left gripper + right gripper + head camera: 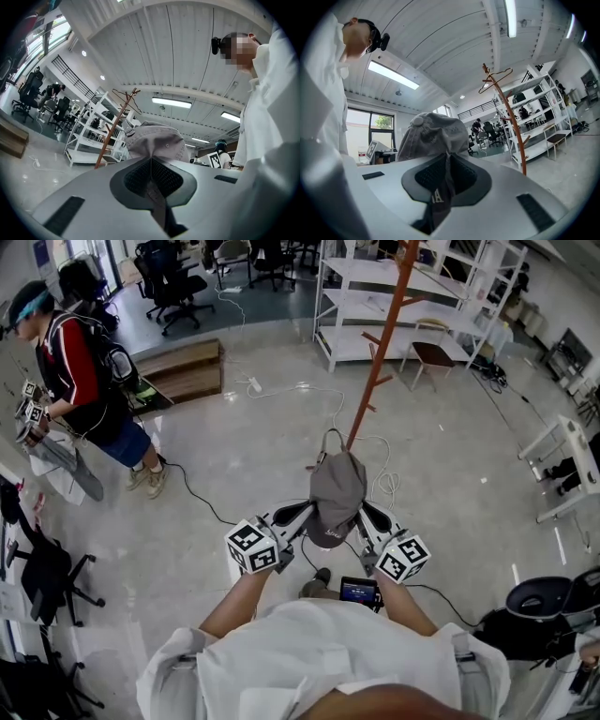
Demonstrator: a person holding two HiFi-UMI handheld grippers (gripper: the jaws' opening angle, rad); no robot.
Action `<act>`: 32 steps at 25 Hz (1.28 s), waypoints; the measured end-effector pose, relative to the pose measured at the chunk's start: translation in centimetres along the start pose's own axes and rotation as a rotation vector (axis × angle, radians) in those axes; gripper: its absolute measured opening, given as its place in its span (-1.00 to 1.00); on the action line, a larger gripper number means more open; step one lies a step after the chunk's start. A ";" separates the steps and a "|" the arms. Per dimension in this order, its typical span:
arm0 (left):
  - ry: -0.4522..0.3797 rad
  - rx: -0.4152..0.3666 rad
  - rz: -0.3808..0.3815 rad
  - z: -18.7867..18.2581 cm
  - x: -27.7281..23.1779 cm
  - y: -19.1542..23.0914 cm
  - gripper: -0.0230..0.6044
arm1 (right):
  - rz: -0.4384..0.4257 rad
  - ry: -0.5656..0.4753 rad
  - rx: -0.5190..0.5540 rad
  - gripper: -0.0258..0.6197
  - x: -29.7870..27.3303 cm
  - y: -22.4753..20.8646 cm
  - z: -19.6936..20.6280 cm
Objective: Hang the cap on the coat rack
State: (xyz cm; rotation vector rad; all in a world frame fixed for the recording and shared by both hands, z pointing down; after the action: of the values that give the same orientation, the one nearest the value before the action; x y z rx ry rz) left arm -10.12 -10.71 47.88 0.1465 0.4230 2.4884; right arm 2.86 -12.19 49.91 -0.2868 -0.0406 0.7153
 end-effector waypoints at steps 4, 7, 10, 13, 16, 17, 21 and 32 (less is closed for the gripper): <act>0.008 0.008 0.012 -1.3 -3.9 2.4 -0.87 | 0.010 -0.010 -0.008 -0.78 -1.4 -4.0 -1.6; 0.015 0.001 0.021 -2.1 -6.7 4.0 -0.87 | 0.015 -0.021 -0.010 -0.78 -2.4 -7.1 -2.6; 0.015 -0.002 0.020 -3.5 -9.9 5.9 -0.87 | 0.014 -0.026 -0.006 -0.78 -3.7 -10.2 -4.7; 0.008 -0.012 0.022 -5.0 -12.5 7.6 -0.87 | 0.009 -0.038 0.011 -0.78 -5.0 -12.7 -6.5; 0.008 -0.019 0.026 -4.6 -13.9 9.0 -0.87 | 0.013 -0.050 0.019 -0.78 -5.9 -14.6 -6.2; 0.010 -0.021 0.027 -4.5 -14.4 9.2 -0.87 | 0.015 -0.053 0.019 -0.78 -6.0 -15.2 -6.2; 0.021 -0.026 0.032 -5.1 -16.2 10.2 -0.87 | 0.021 -0.067 0.010 -0.78 -6.7 -17.1 -6.9; 0.050 -0.027 0.080 -6.8 -17.5 15.5 -0.87 | 0.060 -0.081 0.003 -0.78 -10.6 -18.4 -6.6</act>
State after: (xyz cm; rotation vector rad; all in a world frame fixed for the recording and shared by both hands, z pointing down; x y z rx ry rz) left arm -5.81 -34.62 46.46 0.0923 0.4117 2.5793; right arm 7.48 -33.94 49.23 -0.2571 -0.1083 0.7861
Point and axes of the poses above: the fingertips, and each gripper's own axes: x backward along the fingers, y to its left, z out of its underside, the point moved 1 cm from there along x, backward along the fingers, and after that the axes turned 6 degrees about y, right-handed, at the moved point
